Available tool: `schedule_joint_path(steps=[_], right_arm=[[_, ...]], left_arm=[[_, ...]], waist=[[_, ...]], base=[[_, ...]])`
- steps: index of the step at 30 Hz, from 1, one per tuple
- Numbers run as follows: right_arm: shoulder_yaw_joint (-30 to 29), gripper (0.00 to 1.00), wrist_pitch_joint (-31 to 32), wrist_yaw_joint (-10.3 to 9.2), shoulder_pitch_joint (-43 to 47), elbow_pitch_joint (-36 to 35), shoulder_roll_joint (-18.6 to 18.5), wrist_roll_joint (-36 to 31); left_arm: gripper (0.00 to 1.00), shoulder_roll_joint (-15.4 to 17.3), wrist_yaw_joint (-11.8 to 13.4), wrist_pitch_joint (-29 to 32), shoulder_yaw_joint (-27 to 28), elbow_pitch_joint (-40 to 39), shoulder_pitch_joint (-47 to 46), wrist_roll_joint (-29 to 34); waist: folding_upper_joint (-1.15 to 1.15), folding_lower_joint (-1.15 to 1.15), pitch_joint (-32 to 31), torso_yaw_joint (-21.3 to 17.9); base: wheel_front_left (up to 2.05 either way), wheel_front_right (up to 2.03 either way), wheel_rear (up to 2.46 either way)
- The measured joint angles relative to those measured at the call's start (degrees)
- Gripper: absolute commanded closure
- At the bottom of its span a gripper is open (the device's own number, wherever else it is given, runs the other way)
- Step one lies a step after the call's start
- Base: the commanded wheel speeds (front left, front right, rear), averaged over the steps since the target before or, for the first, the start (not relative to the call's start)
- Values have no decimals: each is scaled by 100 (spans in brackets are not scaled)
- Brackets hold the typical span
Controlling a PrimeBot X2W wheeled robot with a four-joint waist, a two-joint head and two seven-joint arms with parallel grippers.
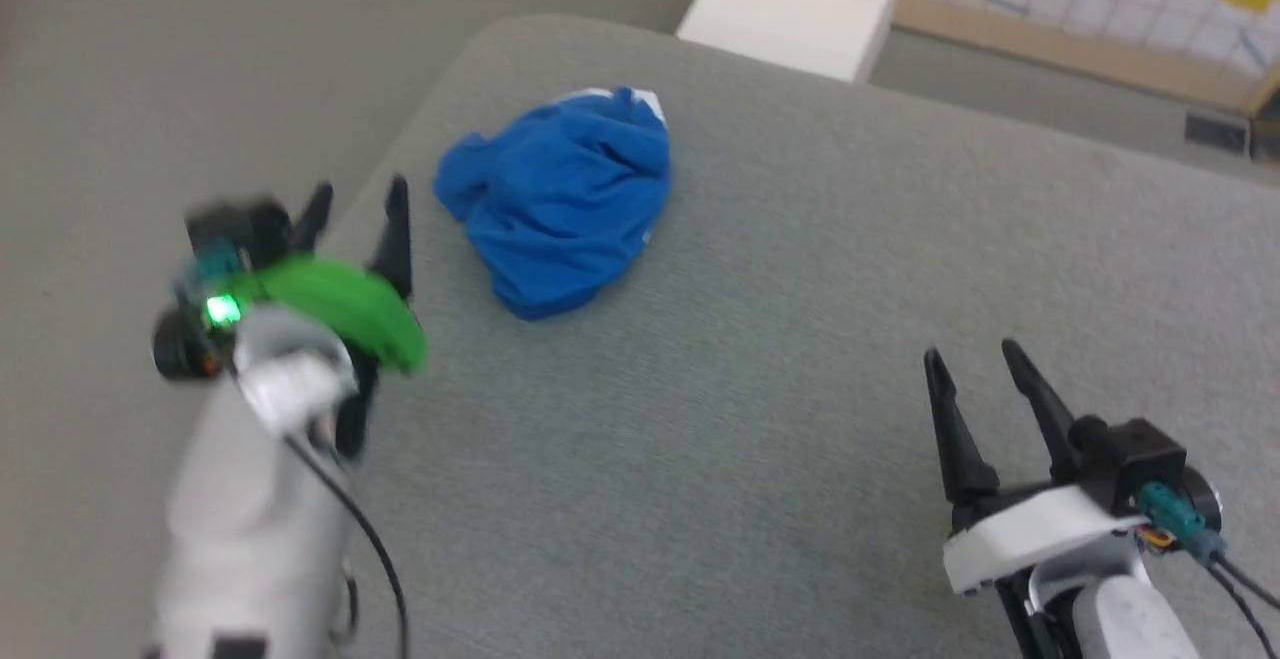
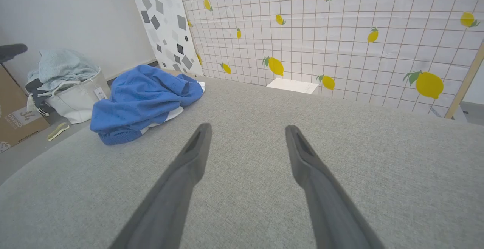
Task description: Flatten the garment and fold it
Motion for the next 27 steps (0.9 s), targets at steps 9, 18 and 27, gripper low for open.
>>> schedule_joint_path(steps=[9,18,27], right_arm=[[-98,0,169,0,-127,-336,1,-190],[-146,0,218,0,-181,-524,1,-242],[-211,0,225,0,-245,-602,0,-283]], left_arm=[[0,419,-37,1947,-12,1445,-1722,-860],[0,662,-56,3709,-642,2224,-2309,-915],[76,708,-57,4378,-926,2415,-2334,-968]], waist=[[0,1,588,-563],[0,1,1159,-1068],[0,0,1541,-1285]], base=[[0,0,0],[0,0,0],[0,0,0]])
